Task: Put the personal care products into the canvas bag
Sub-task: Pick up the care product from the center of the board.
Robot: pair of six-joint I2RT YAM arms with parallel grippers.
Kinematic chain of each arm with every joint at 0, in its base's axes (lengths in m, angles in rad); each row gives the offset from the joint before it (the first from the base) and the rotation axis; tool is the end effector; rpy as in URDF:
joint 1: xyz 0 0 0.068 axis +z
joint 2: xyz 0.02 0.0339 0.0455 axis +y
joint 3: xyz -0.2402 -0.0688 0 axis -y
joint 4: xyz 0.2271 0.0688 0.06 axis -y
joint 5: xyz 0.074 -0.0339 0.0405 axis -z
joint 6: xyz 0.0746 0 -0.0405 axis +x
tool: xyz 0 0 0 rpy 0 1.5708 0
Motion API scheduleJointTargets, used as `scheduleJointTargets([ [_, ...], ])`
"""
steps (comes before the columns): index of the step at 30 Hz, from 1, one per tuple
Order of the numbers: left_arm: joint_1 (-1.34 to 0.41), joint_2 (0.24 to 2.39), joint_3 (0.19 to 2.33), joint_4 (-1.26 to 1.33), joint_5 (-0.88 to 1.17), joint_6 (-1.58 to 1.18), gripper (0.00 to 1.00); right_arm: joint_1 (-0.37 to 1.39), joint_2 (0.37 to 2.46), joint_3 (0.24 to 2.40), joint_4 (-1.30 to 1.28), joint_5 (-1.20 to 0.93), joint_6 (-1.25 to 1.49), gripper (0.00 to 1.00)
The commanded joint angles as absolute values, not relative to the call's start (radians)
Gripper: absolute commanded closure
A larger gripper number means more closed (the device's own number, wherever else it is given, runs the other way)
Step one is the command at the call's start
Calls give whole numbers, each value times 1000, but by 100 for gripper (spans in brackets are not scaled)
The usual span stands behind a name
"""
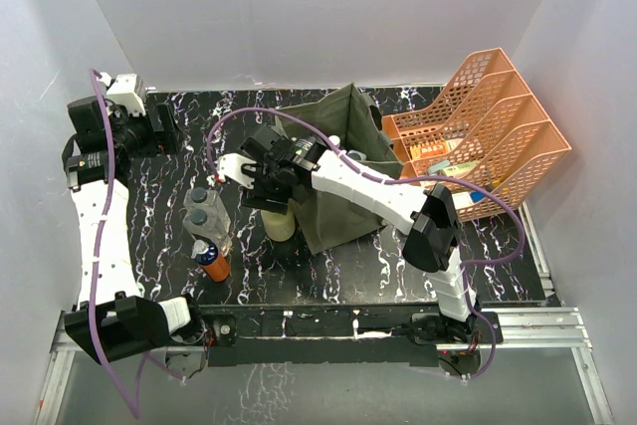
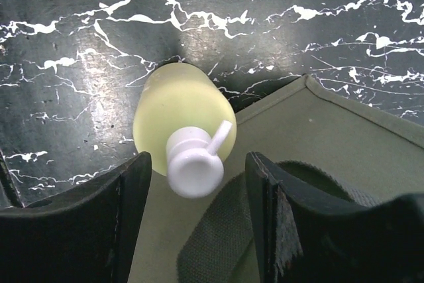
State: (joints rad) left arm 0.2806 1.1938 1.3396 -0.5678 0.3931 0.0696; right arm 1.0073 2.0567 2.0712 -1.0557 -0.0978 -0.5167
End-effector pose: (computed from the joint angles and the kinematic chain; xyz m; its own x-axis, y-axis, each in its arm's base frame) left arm 0.2750 0.0495 0.3707 -0.3871 -0.0447 -0.9210 0.1071 0.9899 -0.0931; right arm 0.2253 0.3702 0.2612 0.0279 -0.8764 -0.4809 -0.9822 0.0655 -0.1763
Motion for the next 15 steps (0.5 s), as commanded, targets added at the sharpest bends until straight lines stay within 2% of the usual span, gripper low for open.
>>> scheduleJointTargets([
  [1,284,1156,1323,-543,423,76,3,997,2056,2075,-1052,-152,-502,41],
  [15,284,1154,1336,-557,431,53,3,989,2055,2026,-1037,-161,-484,52],
])
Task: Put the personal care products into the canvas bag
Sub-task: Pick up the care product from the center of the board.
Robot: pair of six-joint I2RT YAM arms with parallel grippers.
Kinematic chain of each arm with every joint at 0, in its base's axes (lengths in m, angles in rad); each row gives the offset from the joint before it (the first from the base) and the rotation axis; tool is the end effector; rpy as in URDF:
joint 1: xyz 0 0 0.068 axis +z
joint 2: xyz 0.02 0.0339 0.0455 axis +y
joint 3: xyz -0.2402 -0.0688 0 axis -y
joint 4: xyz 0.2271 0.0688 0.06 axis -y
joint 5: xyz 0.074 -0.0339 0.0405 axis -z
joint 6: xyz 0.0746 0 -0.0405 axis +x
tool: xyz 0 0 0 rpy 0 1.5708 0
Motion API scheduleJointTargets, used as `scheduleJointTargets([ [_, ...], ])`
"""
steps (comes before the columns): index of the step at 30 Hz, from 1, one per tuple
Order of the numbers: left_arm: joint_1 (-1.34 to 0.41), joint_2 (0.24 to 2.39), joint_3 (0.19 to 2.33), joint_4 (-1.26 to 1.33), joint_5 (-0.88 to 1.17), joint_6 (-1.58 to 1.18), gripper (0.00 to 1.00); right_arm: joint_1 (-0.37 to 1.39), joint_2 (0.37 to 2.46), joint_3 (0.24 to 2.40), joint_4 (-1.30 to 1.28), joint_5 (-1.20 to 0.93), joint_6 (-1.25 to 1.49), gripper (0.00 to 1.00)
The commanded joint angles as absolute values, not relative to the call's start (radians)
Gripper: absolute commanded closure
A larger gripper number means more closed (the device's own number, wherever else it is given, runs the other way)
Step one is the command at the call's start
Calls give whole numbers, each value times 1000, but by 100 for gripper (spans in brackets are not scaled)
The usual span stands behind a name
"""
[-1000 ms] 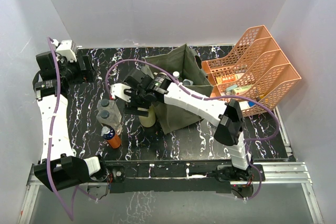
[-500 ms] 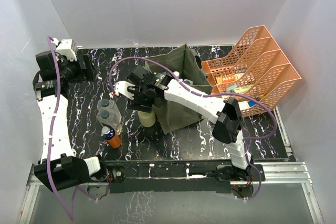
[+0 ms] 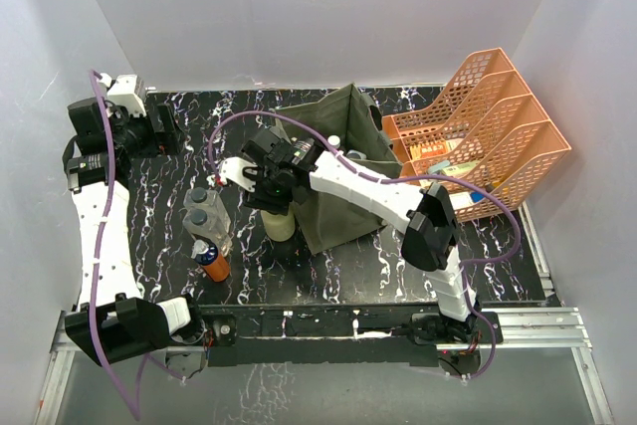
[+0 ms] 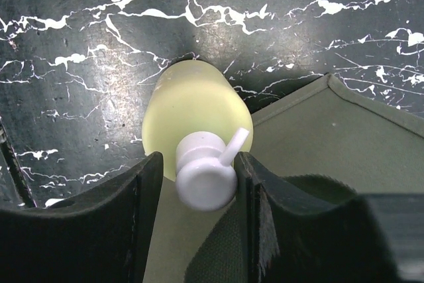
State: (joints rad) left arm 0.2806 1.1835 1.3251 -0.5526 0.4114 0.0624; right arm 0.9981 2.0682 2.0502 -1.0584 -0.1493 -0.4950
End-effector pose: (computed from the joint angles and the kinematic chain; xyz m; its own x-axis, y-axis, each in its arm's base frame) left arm 0.2736 0.0478 0.3705 -0.3770 -0.0492 -0.9249 0.1222 0.9872 -0.1023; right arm 0.2252 0.3698 0.2504 -0.0068 -0.8774 -0.4797 -0.9916 0.0679 -0.1102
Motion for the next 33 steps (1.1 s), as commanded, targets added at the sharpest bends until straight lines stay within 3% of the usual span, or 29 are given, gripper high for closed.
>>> scheduleJointTargets([
  [1,284,1153,1337,-557,431,57,3,989,2053,2020,-1030,-161,-483,53],
  [15,284,1146,1314,-490,494,9,3,989,2021,2048,-1004,-184,-453,92],
  [33,284,1109,1240,-382,530,-129,3,1006,1957,2106,-944,-196,-377,92],
])
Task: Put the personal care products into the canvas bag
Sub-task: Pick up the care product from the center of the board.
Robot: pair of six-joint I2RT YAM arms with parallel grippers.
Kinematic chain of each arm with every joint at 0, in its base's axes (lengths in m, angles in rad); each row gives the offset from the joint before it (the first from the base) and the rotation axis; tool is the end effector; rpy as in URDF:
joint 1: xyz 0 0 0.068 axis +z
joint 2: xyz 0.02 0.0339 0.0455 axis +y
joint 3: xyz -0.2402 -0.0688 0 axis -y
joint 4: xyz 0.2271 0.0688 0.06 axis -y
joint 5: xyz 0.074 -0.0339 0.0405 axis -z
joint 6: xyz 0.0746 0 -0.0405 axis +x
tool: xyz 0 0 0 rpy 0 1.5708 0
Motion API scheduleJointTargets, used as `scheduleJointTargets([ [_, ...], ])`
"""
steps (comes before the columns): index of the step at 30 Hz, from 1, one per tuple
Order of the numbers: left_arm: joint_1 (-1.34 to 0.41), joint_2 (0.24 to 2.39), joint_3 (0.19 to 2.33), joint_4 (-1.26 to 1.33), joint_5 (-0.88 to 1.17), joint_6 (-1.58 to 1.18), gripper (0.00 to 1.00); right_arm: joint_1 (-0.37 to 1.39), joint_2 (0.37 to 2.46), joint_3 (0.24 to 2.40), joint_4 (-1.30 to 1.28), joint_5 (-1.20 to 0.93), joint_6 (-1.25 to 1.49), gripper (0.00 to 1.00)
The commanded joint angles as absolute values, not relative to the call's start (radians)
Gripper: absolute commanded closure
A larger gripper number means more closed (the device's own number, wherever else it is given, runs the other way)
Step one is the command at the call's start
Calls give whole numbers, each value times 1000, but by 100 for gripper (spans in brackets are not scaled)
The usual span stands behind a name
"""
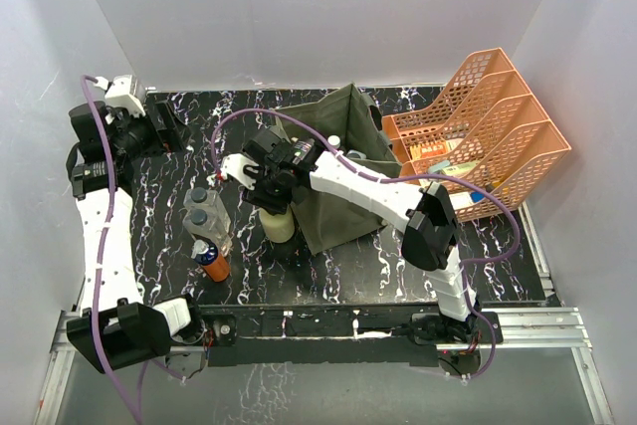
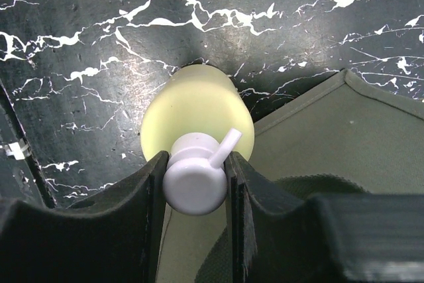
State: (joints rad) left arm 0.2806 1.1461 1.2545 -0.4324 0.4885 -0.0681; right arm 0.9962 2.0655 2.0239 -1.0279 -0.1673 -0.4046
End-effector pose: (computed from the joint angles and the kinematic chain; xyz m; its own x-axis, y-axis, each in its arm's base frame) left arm 0.2719 0.0419 0.3720 -0.3177 -0.1541 -0.9356 0.1617 0.9635 -0.2136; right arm 0.2256 0.3713 0.2460 -0.0952 -0.8612 -0.4992 -0.9885 0.1411 -0.0549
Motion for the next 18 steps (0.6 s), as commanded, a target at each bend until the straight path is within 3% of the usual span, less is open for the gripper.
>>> scheduleJointTargets([
  [1,284,1109,1238,-375,522,-145,3,1008,1955,2109,-943,-195,-378,92],
  [6,284,1112,1234,-358,428,-235,3,1011,1946,2137,-943,-197,-377,92],
  [18,285,1125,1228,-348,476,-269,3,1015,1926,2196,-946,-193,-364,92],
])
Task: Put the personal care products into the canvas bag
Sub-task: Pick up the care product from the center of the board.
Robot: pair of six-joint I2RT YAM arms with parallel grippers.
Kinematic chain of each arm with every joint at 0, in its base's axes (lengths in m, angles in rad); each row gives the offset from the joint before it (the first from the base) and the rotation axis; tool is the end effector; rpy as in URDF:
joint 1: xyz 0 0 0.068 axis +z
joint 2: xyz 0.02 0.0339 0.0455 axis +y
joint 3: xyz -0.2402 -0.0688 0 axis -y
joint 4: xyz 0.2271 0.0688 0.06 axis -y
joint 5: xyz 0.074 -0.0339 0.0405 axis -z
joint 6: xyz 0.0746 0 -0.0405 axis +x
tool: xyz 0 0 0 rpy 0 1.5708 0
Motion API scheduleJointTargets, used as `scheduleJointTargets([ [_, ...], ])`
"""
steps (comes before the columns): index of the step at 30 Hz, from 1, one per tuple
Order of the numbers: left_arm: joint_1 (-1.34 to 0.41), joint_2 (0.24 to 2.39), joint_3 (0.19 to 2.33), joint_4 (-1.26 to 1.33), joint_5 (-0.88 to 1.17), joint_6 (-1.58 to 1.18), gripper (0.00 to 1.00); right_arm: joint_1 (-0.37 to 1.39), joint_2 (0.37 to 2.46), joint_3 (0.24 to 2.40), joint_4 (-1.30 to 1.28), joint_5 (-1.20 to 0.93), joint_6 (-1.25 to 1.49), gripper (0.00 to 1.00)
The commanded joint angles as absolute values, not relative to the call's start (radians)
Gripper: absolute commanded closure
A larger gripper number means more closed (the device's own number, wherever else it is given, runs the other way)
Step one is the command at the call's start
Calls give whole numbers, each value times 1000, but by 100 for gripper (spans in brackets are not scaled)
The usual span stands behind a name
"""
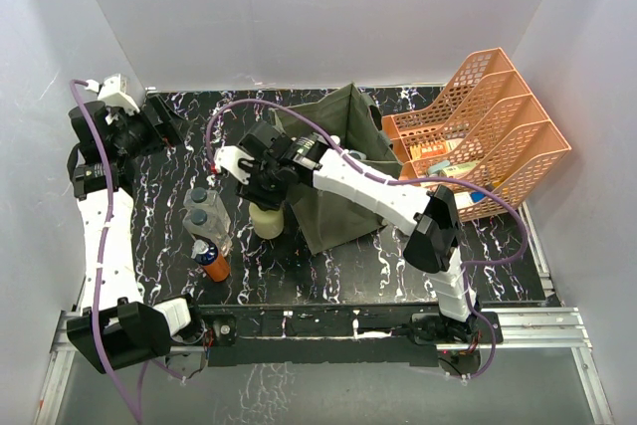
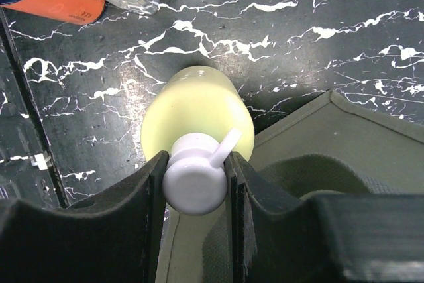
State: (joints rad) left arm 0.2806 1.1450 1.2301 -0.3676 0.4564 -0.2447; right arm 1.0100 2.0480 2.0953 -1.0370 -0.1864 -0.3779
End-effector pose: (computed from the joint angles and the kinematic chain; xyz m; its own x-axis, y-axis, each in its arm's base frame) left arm 0.2756 0.0452 0.3720 -0.2982 -0.3123 -0.9020 0.0885 0.9319 -0.3519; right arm 0.2198 0.3759 0.2744 -0.0862 -0.8189 -0.5674 -0.9878 0.1445 -0.0586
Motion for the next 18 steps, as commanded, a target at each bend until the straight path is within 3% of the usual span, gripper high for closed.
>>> scheduleJointTargets([
  [1,284,1124,1225,-346,476,-267,3,1017,1924,2202,-946,-188,-364,92],
  [13,284,1147,1211,-350,616,-114,3,1038,1868,2330,-931,-135,-368,92],
  [18,284,1151,1201,-332,578,-120,3,1066,1835,2362,-909,-116,-373,92],
])
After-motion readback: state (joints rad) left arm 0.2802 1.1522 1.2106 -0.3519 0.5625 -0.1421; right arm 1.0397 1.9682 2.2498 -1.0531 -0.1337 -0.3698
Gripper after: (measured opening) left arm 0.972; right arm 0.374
